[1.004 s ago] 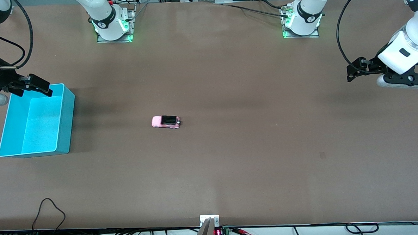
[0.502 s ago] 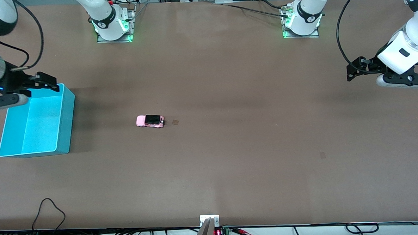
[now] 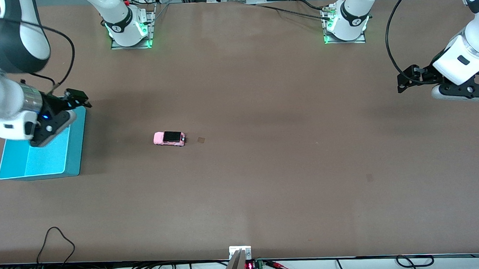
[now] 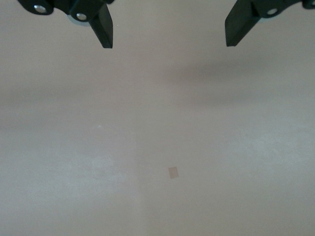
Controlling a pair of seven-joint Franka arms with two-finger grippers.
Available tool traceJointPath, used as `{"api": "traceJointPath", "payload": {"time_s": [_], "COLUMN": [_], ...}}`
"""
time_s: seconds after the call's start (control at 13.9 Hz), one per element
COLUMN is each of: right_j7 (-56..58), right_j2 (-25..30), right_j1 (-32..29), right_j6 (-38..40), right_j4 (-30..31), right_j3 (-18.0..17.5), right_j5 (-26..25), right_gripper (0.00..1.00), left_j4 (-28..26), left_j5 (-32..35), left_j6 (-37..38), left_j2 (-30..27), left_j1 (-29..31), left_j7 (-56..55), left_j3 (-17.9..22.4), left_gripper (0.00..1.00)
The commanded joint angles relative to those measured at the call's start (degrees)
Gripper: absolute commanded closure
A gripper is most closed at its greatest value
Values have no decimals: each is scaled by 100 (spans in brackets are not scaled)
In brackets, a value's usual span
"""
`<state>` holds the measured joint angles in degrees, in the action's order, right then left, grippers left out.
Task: Wind and store pink jeep toy
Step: 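Move the right gripper over to the rolled pink jeep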
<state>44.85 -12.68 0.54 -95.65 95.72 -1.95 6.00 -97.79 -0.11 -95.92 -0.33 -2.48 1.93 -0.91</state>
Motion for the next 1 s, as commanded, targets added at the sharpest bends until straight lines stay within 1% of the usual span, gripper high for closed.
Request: {"api": "traceJointPath", "payload": {"time_s": [0.0,0.14,0.22,0.36,0.43,0.5,0.72,0.86,0.93], "right_j7": [1346,1744,1807,1816,1816,1782,1737,1729,1720], "right_j2": [-348,-454,-420,-402,-402,-428,-639,-910,-1016], "right_j1": [-1,138,374,648,779,972,1263,1544,1641], "right_j6": [-400,-716,-1162,-2111,-2463,-2815,-3721,-4572,-4837], "right_j4": [17,192,515,1139,1342,1501,1879,2125,2188], "right_j3": [11,-33,-59,-68,-77,-77,-77,-77,-77], "right_j5": [462,613,613,613,613,622,622,622,622], "right_gripper": [0,0,0,0,0,0,0,0,0], "left_j4": [76,76,76,76,76,102,146,146,155], "left_j5": [-112,-112,-120,-112,-120,-112,-112,-112,-112], "left_j6": [100,100,100,196,205,196,152,179,179], "left_j2": [-2,-2,-2,-11,-11,-11,7,-2,-2], "left_j1": [37,37,37,46,55,46,46,55,64], "left_j7": [158,158,158,158,158,167,158,158,158], "left_j3": [3,3,3,12,30,38,47,47,47], "left_gripper": [0,0,0,0,0,0,0,0,0]}}
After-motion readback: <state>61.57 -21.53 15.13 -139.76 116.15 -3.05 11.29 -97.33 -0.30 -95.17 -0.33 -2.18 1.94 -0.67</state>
